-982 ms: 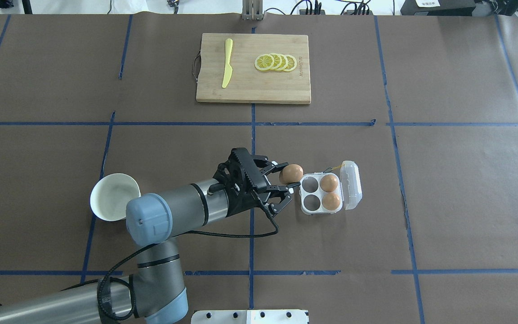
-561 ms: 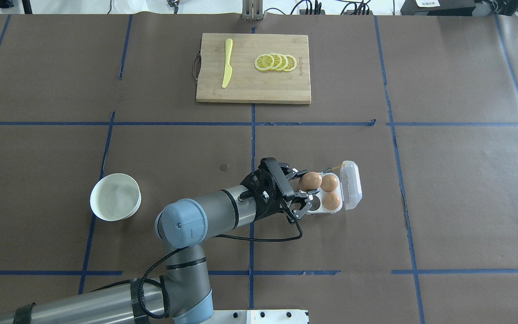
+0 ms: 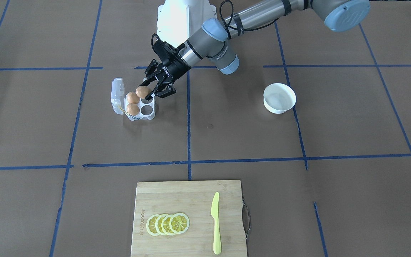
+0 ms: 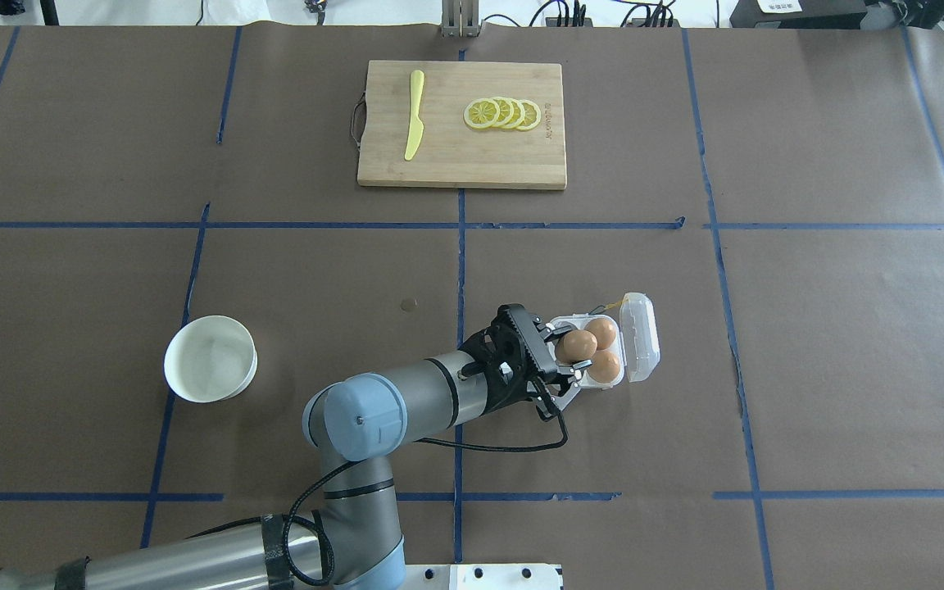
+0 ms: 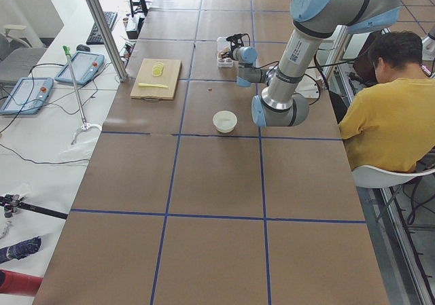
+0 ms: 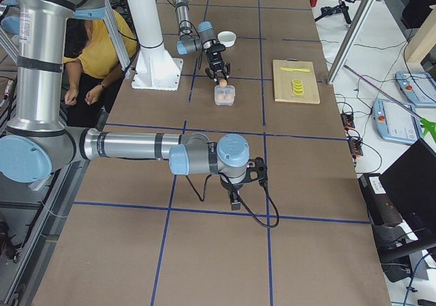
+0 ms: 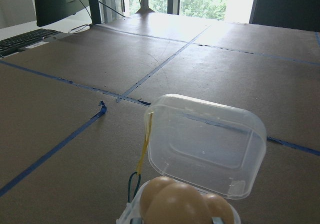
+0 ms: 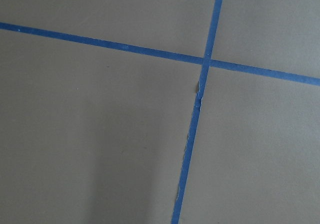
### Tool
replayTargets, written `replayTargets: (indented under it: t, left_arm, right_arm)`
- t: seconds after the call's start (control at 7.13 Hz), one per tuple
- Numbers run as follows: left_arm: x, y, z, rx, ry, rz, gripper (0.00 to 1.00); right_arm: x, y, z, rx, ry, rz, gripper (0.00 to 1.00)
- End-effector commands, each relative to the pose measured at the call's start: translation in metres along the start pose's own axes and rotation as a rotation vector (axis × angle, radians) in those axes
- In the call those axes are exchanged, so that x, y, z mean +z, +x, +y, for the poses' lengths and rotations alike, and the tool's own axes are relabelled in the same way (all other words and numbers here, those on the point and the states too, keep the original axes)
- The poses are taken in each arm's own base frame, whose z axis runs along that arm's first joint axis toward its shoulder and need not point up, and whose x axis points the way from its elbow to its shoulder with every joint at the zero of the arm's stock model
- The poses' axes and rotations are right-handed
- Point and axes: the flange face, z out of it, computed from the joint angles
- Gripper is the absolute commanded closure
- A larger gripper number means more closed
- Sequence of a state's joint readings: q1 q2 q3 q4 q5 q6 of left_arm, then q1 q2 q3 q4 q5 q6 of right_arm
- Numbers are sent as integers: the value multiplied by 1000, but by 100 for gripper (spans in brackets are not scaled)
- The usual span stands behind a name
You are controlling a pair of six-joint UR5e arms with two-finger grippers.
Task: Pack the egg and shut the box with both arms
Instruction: 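Lower the egg into an empty carton cup with the left gripper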
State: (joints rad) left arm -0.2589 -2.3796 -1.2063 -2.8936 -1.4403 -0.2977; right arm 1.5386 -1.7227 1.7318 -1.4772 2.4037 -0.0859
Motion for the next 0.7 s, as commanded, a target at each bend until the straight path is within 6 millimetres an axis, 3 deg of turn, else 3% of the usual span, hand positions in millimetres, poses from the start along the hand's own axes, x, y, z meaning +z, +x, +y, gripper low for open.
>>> replayTargets:
  t: [0.0,0.14,0.42,0.56]
  left_arm:
    - [4,3,0,0,-4,2,52]
    - [4,3,0,0,-4,2,35]
    - [2,4,-3,-3,3,5,19]
    - [2,3,-5,-3,6,6,0]
  right_arm:
    - [0,0,0,0,0,0,0]
    - [0,0,0,0,0,0,0]
    - [0,1,0,1,-1,0,0]
    - [0,1,0,1,-1,0,0]
